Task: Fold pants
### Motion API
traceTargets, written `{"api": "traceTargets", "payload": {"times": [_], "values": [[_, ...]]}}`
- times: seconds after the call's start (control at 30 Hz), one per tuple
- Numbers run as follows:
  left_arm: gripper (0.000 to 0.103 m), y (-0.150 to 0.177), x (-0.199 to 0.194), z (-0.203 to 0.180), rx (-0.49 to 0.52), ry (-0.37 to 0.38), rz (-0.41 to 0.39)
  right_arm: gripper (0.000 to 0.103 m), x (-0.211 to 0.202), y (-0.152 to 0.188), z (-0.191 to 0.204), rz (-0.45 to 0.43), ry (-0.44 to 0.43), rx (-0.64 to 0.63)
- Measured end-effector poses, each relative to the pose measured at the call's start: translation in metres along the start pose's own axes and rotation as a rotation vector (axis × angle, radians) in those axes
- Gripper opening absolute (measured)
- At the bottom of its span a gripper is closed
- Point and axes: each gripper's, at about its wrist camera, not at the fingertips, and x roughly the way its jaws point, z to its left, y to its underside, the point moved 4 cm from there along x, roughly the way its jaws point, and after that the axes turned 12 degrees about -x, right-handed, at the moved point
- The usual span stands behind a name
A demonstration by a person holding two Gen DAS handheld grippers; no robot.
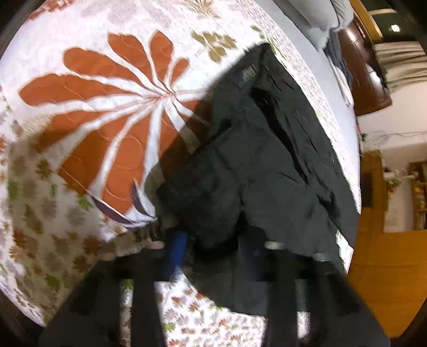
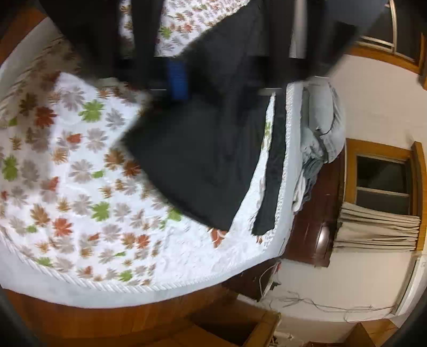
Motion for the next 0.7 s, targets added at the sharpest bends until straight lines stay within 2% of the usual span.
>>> {"api": "traceTargets", "payload": {"times": [0.13,0.3,0.43,0.53,0.6,0.63,0.7], "values": [[0.021,0.001,-0.015,0.0,-0.017,0.006,0.02,0.012,-0.011,0.009,0.007,0.0,0.03,-0.058],[0.021,0.002,-0.04,0.0,-0.029,-0.009,0.041,0.011,-0.027,0.017,0.031,0.018,0.029,-0.121],[0.021,0.005,-0.059,0.019,-0.059,-0.011,0.047,0.011,-0.031,0.036,0.041,0.062,0.046,-0.154],[0.021,0.008,-0.061,0.046,-0.093,-0.023,0.053,0.011,-0.021,0.053,0.035,0.106,0.081,-0.171],[0.025,0.009,-0.054,0.061,-0.106,-0.022,0.06,0.013,-0.008,0.062,0.021,0.146,0.143,-0.188],[0.032,0.009,-0.05,0.066,-0.105,-0.014,0.062,0.018,0.0,0.064,0.016,0.173,0.166,-0.191],[0.035,0.009,-0.048,0.069,-0.102,0.022,0.077,0.022,0.004,0.064,0.015,0.195,0.161,-0.192]]}}
